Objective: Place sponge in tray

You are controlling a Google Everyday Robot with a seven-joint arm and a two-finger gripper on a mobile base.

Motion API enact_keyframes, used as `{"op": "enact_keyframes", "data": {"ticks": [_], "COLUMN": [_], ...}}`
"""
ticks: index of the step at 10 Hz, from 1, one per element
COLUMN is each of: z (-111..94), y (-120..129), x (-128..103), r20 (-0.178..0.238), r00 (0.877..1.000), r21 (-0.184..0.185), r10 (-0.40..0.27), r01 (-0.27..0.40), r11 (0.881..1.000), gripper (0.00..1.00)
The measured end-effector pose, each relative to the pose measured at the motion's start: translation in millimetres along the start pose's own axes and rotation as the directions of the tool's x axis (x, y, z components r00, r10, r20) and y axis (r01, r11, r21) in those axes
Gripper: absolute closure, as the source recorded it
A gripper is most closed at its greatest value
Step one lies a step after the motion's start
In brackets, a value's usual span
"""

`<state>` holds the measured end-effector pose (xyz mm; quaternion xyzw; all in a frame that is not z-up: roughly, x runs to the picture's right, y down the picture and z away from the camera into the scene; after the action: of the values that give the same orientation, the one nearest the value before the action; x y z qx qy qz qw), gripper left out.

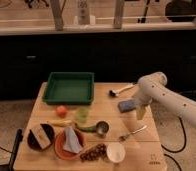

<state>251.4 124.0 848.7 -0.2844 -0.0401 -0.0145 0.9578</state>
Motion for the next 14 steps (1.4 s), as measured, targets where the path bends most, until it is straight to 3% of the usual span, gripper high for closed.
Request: {"op": "enact_keyframes", "data": {"ticks": [14], "z": [38], "y": [-17], "x": [-1], "r20": [0.052], "r00": [0.998], "r21": [-0.019], "r10": [0.021], "r01": [-0.02], "r11": [1.0], "gripper": [0.2]}}
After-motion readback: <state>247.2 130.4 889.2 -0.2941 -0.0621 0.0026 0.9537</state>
